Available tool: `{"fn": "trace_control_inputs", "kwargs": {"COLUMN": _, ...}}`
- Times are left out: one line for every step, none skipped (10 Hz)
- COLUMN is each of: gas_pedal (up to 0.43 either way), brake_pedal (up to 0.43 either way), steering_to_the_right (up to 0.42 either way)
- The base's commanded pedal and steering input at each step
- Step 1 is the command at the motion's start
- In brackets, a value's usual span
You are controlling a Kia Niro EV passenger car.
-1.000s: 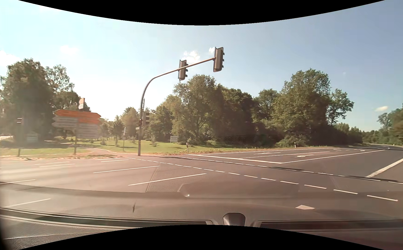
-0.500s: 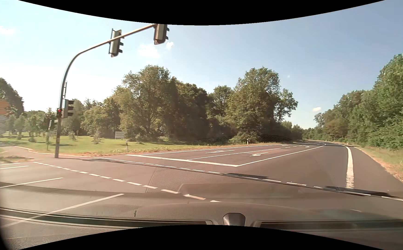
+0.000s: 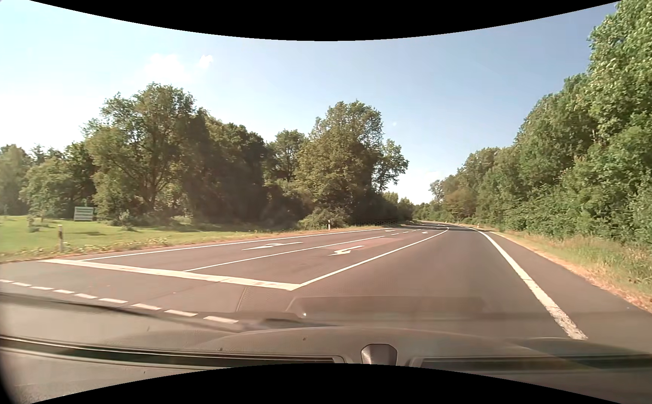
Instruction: Follow the waypoints while adhering to traffic rules and regulations
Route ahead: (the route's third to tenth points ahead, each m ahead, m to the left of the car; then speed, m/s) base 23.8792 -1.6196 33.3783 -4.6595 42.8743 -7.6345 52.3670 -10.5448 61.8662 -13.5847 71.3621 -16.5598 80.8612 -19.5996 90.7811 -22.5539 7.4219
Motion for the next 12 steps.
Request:
{"fn": "trace_control_inputs", "kwargs": {"gas_pedal": 0.331, "brake_pedal": 0.006, "steering_to_the_right": 0.22}}
{"fn": "trace_control_inputs", "kwargs": {"gas_pedal": 0.339, "brake_pedal": 0.006, "steering_to_the_right": 0.206}}
{"fn": "trace_control_inputs", "kwargs": {"gas_pedal": 0.35, "brake_pedal": 0.006, "steering_to_the_right": 0.194}}
{"fn": "trace_control_inputs", "kwargs": {"gas_pedal": 0.35, "brake_pedal": 0.006, "steering_to_the_right": 0.184}}
{"fn": "trace_control_inputs", "kwargs": {"gas_pedal": 0.35, "brake_pedal": 0.006, "steering_to_the_right": 0.167}}
{"fn": "trace_control_inputs", "kwargs": {"gas_pedal": 0.37, "brake_pedal": 0.006, "steering_to_the_right": 0.149}}
{"fn": "trace_control_inputs", "kwargs": {"gas_pedal": 0.37, "brake_pedal": 0.006, "steering_to_the_right": 0.132}}
{"fn": "trace_control_inputs", "kwargs": {"gas_pedal": 0.378, "brake_pedal": 0.006, "steering_to_the_right": 0.11}}
{"fn": "trace_control_inputs", "kwargs": {"gas_pedal": 0.398, "brake_pedal": 0.006, "steering_to_the_right": 0.085}}
{"fn": "trace_control_inputs", "kwargs": {"gas_pedal": 0.421, "brake_pedal": 0.006, "steering_to_the_right": 0.064}}
{"fn": "trace_control_inputs", "kwargs": {"gas_pedal": 0.441, "brake_pedal": 0.006, "steering_to_the_right": 0.049}}
{"fn": "trace_control_inputs", "kwargs": {"gas_pedal": 0.449, "brake_pedal": 0.006, "steering_to_the_right": 0.037}}
